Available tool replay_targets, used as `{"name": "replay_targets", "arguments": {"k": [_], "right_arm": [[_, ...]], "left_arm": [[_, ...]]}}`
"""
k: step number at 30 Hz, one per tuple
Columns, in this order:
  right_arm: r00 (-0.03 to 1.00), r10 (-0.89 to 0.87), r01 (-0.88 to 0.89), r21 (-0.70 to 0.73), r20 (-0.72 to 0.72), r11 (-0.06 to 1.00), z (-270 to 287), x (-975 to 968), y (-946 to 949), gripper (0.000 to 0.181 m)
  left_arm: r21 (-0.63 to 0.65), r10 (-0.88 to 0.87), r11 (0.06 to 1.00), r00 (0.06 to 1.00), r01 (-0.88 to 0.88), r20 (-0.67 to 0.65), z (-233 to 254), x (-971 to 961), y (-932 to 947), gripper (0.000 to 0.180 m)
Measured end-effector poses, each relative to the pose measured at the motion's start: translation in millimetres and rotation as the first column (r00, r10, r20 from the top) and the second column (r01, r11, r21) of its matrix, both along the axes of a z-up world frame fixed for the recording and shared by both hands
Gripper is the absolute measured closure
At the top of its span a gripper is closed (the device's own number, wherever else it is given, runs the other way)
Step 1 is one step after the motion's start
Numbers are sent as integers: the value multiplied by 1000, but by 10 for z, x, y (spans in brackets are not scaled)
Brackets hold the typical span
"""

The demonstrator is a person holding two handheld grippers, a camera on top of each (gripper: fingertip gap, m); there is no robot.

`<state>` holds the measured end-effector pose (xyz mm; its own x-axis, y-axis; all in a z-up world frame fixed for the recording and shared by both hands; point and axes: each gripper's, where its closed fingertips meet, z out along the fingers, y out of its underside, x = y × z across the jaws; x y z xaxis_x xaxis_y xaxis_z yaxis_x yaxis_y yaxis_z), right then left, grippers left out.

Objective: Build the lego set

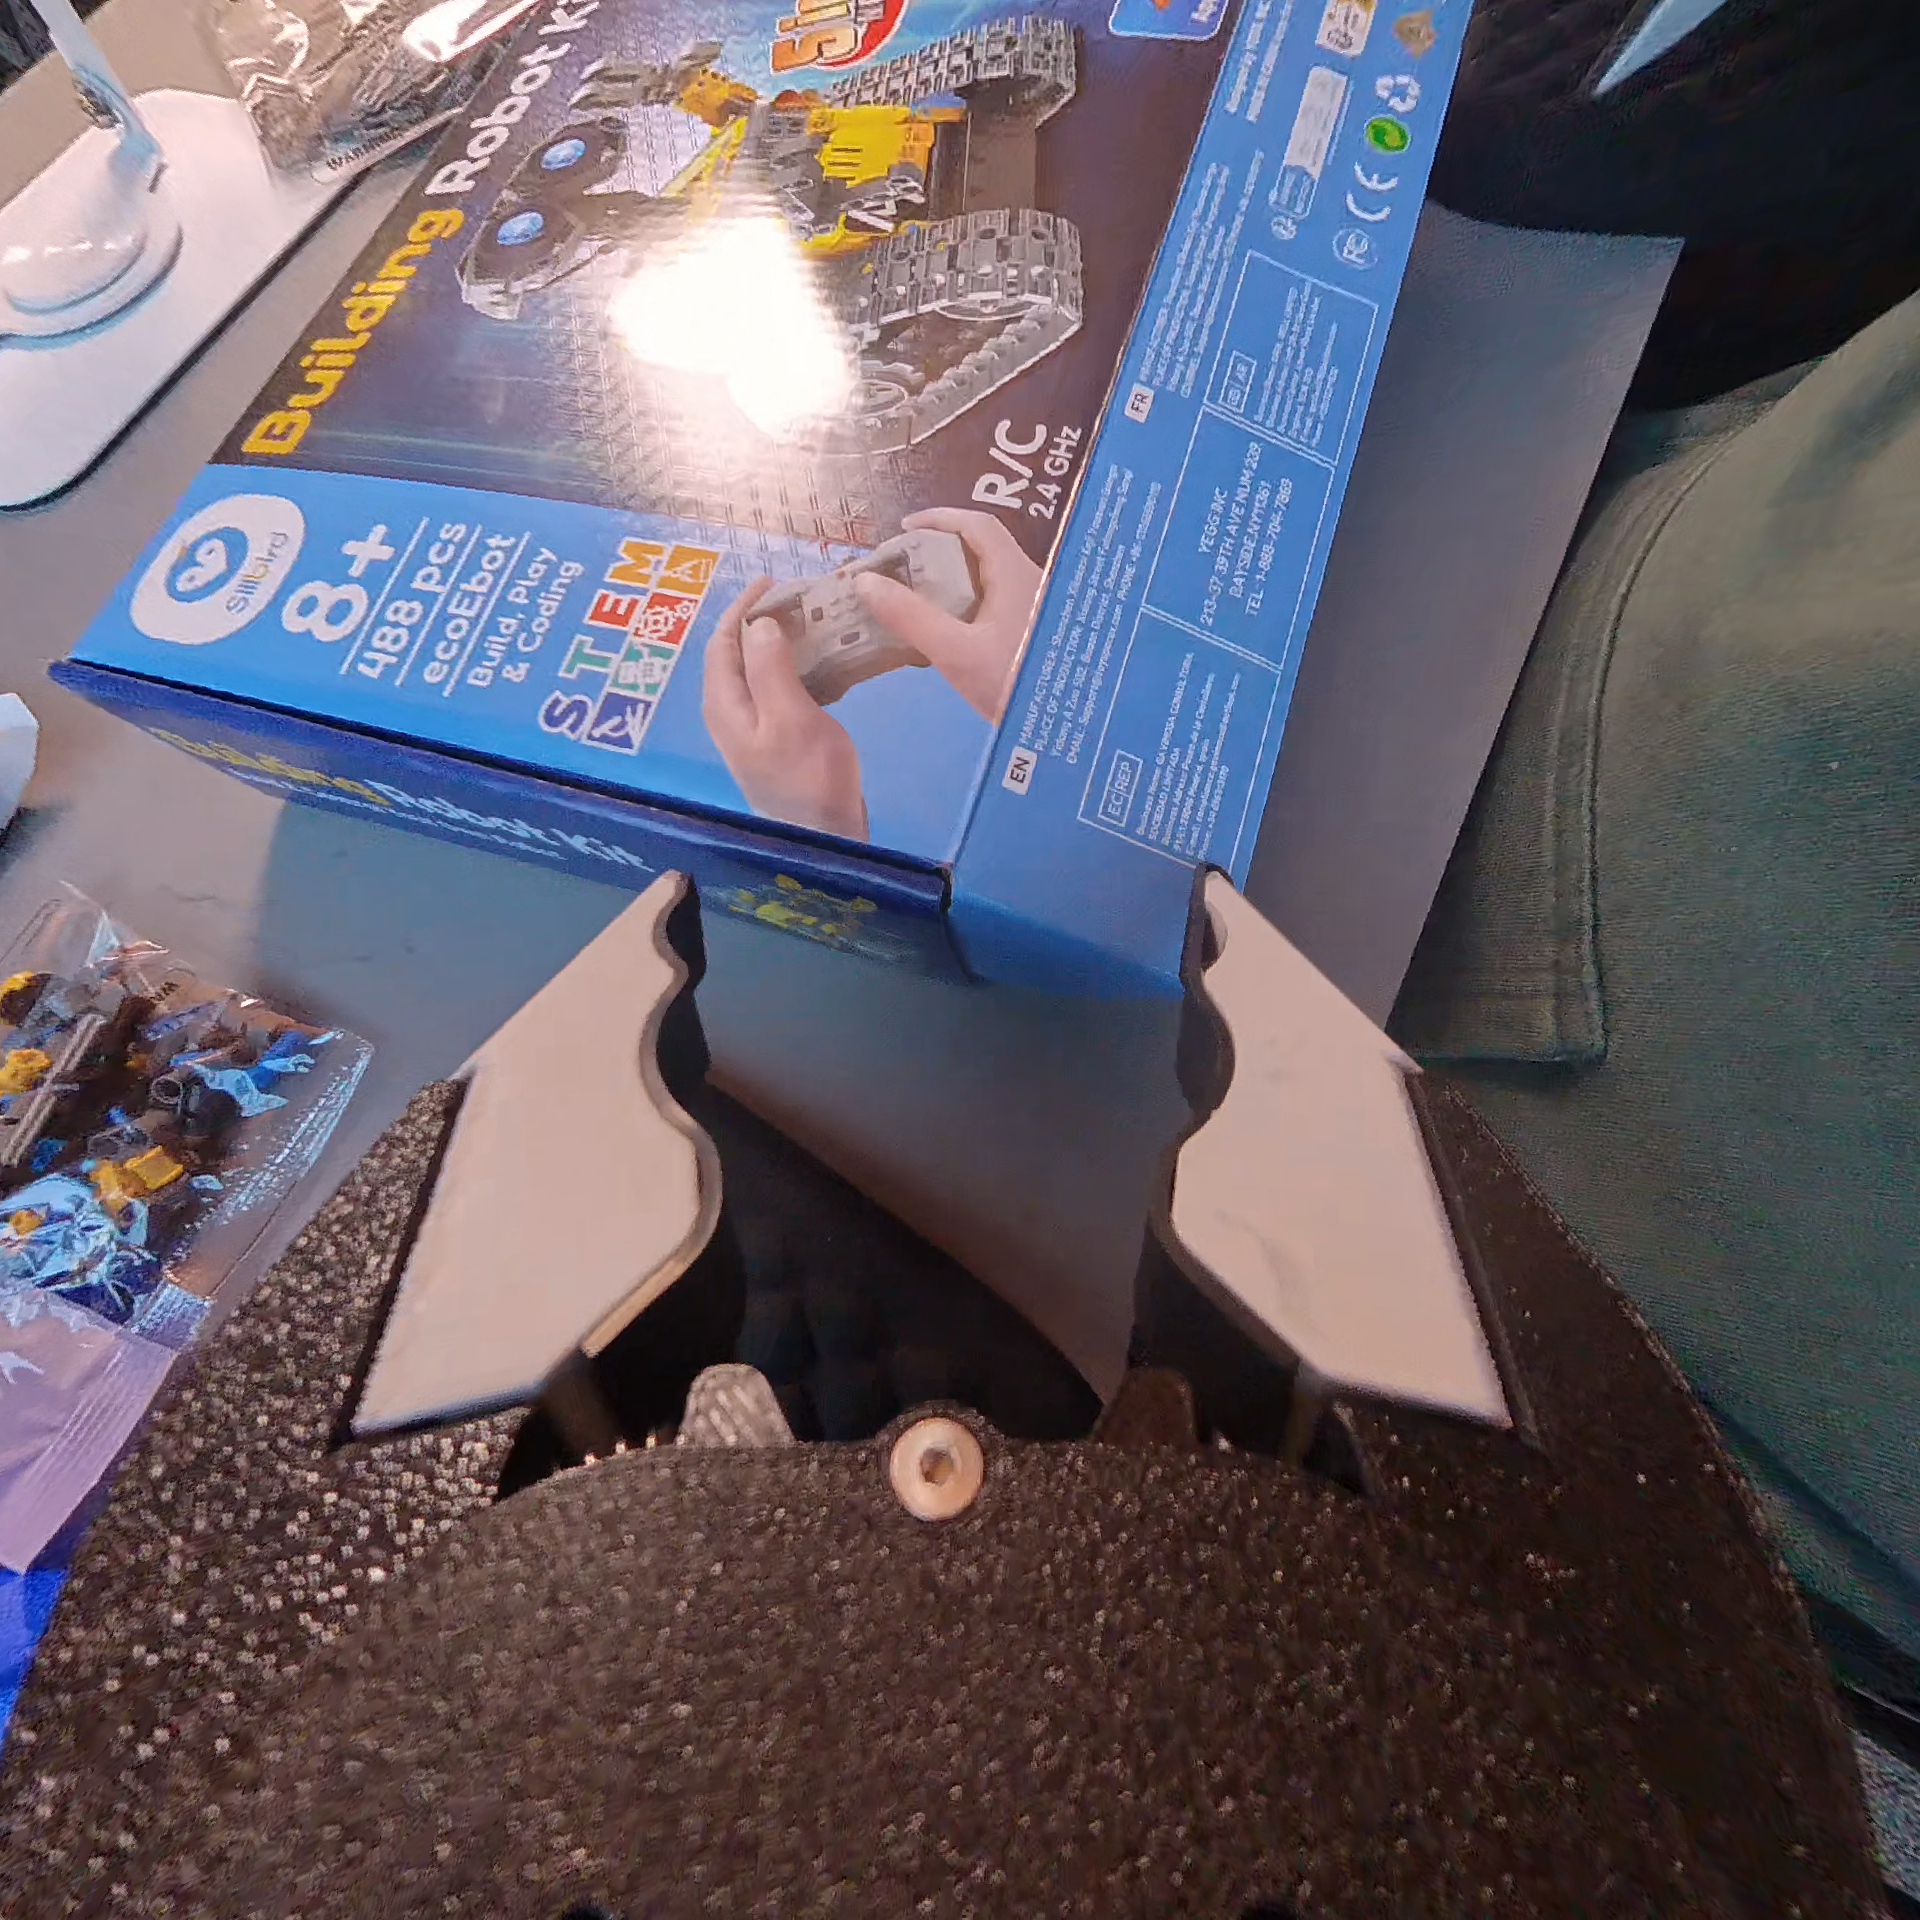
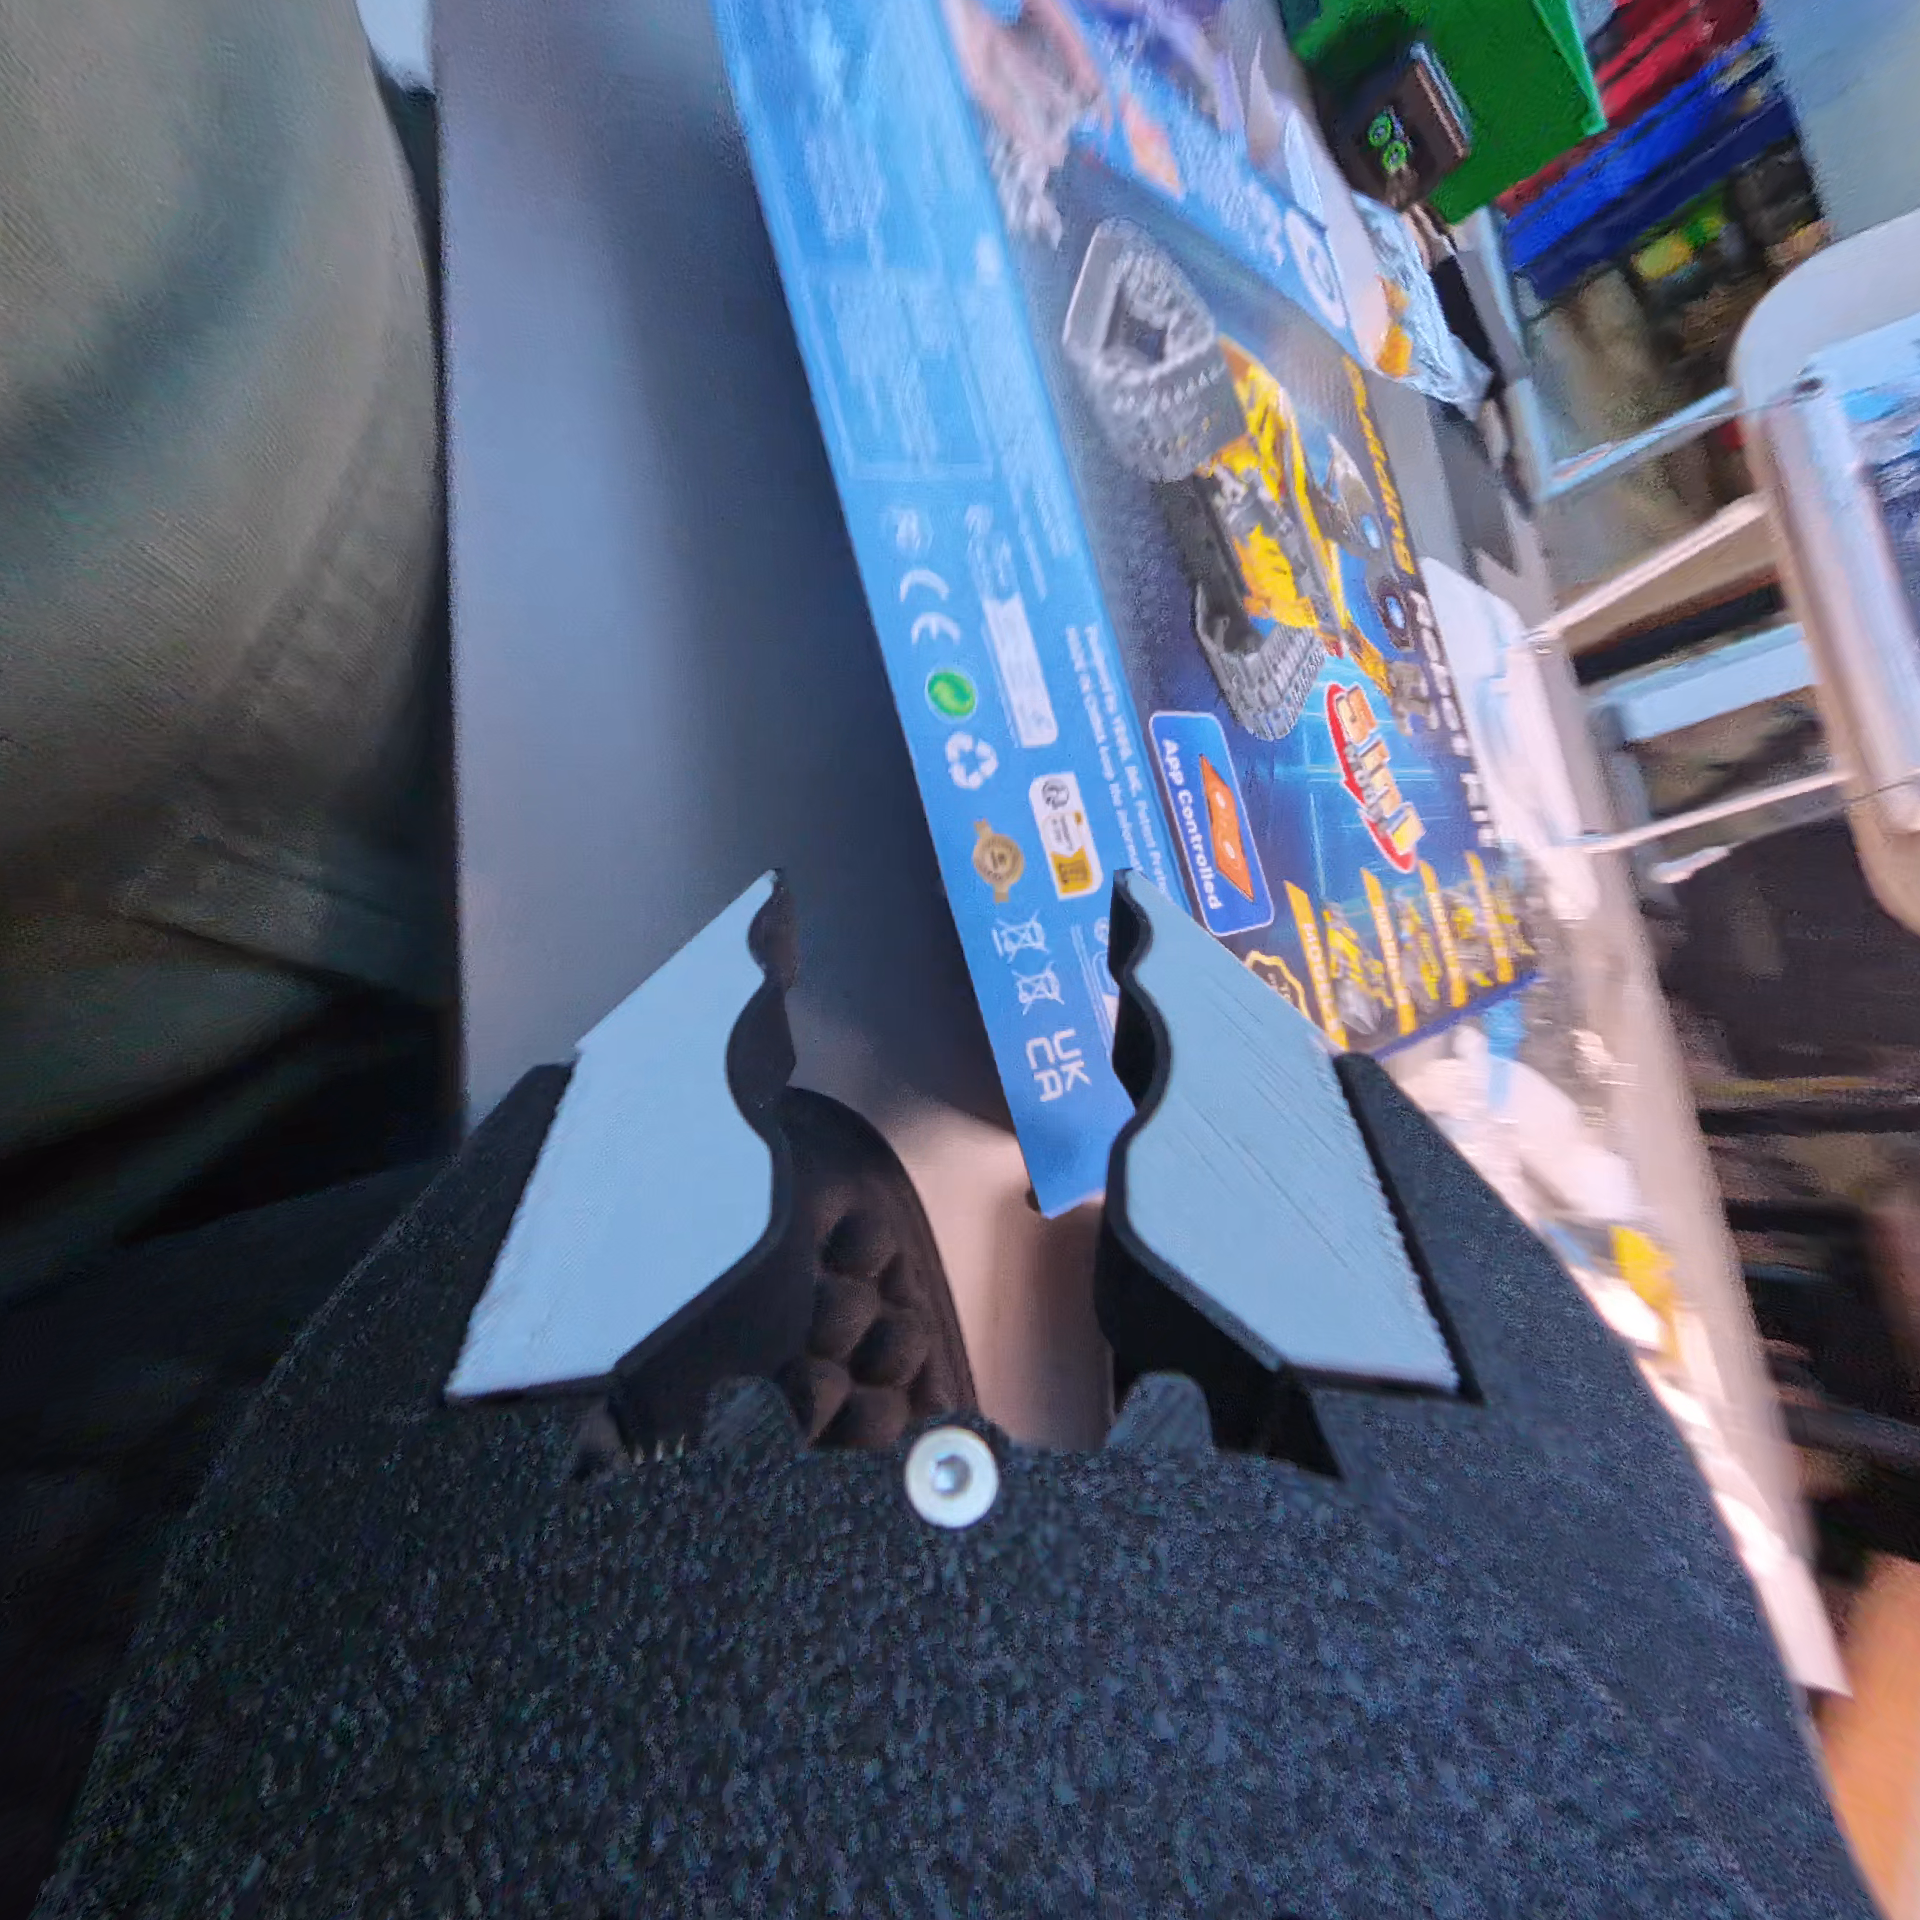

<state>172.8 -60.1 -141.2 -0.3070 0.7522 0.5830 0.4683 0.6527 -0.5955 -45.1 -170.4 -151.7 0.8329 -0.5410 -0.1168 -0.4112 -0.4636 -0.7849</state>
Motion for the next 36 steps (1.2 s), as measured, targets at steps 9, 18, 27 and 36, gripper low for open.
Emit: {"name": "replay_targets", "arguments": {"k": [9, 18, 27, 36], "right_arm": [[988, -97, 130, -319, 119, 939, 191, 234, 737, 124], [988, -32, 108, -522, 151, 846, 10, 52, 678, 145], [950, -178, 308, -675, 256, 671, -34, 155, 609, 149], [964, -135, 262, -744, 228, 615, -66, 98, 449, 155]], "left_arm": [[20, -3, 1000, 999, 4, -45, 17, -80, 60, 90], [-75, 37, 997, 998, -33, 48, -95, -158, 153, 102], [-151, 120, 983, 990, -108, 75, -64, -143, 79, 125], [-159, 245, 962, 962, -224, 124, -51, -287, 103, 132]]}}
